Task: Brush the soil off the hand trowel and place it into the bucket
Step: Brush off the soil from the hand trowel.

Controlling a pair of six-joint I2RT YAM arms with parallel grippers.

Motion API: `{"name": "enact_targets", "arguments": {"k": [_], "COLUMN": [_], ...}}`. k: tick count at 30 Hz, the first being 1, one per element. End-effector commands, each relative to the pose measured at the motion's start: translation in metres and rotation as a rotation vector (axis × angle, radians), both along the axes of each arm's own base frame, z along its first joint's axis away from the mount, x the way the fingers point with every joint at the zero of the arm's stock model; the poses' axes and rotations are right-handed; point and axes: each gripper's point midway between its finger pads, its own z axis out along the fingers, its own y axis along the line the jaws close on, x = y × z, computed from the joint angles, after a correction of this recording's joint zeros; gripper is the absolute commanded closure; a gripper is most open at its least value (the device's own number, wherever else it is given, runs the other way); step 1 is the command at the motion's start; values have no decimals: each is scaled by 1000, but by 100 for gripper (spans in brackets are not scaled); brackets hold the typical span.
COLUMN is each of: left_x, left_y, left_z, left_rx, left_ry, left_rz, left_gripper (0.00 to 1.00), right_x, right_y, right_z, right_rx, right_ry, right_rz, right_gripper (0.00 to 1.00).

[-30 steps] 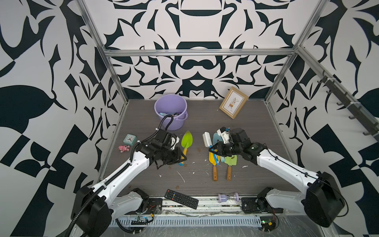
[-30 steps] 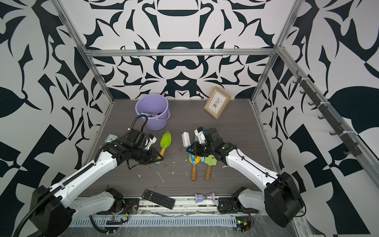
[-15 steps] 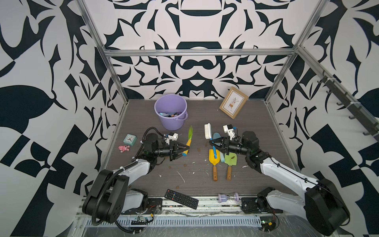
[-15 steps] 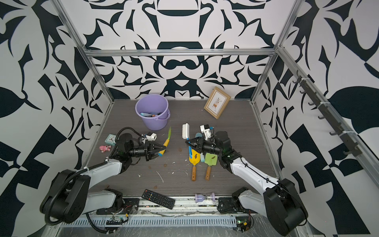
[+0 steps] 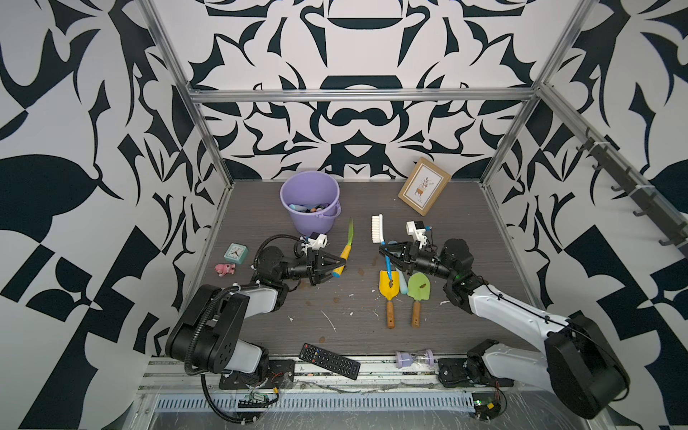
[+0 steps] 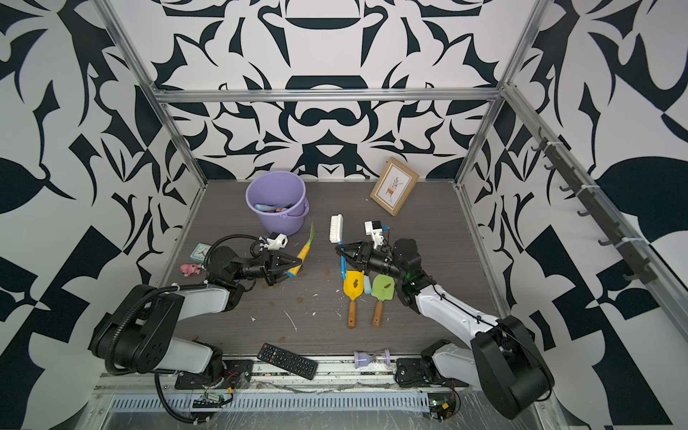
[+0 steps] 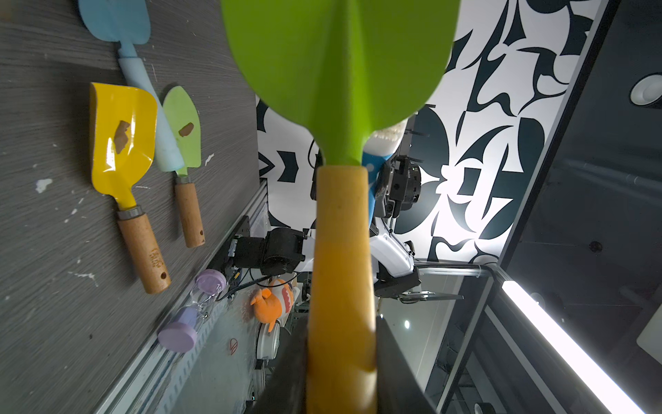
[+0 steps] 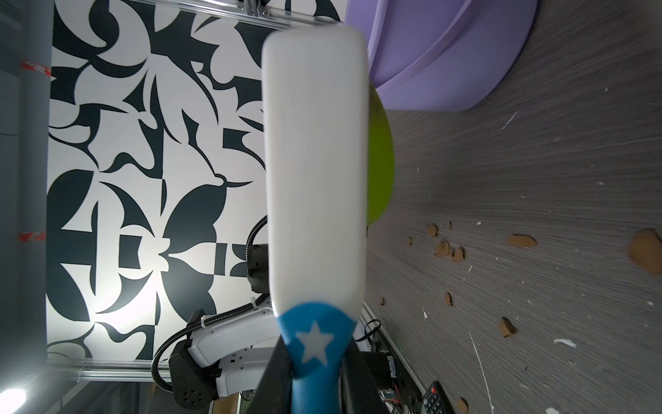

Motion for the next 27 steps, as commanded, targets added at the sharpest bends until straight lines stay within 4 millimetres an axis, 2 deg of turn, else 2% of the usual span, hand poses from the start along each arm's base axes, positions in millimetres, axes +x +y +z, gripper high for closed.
{"name": "enact_targets", "arguments": {"k": [1, 4, 8, 11, 14, 18, 20, 22, 24, 27], "left_x": [-8, -9, -10, -9, -10, -11, -11, -13, -14, -17], "left_y": [2, 3, 3, 3, 3, 3, 4, 4, 4, 4], "left_z": [2, 4, 9, 11, 12, 14, 14, 14, 12, 9], "left_rx": [-12, -15, -20, -23, -23, -26, -26, -25, -22, -16], "left_ry": [-31, -33, -43, -48, -51, -58, -60, -58, -54, -52], "left_rz": [-23, -20, -24, -23, -22, -21, -23, -26, -29, -45], "left_gripper": [100, 100, 100, 100, 100, 100, 100, 100, 100, 100], "right_x": [6, 5, -6, -14, -16, -15, -16, -20, -21, -15], "right_y": [3, 15, 47, 69, 81, 83, 80, 76, 71, 55], "right_z": [36, 38, 31, 19, 2, -25, -44, -54, -57, -49], "right_rx": [96, 105, 98, 104, 138, 161, 145, 128, 114, 90], "right_ry": [-102, -105, -106, -84, -37, 29, 69, 83, 85, 62], "right_rz": [-8, 22, 93, 129, 136, 129, 118, 110, 101, 59], "right_gripper": [100, 100, 100, 100, 100, 100, 100, 100, 100, 100]}}
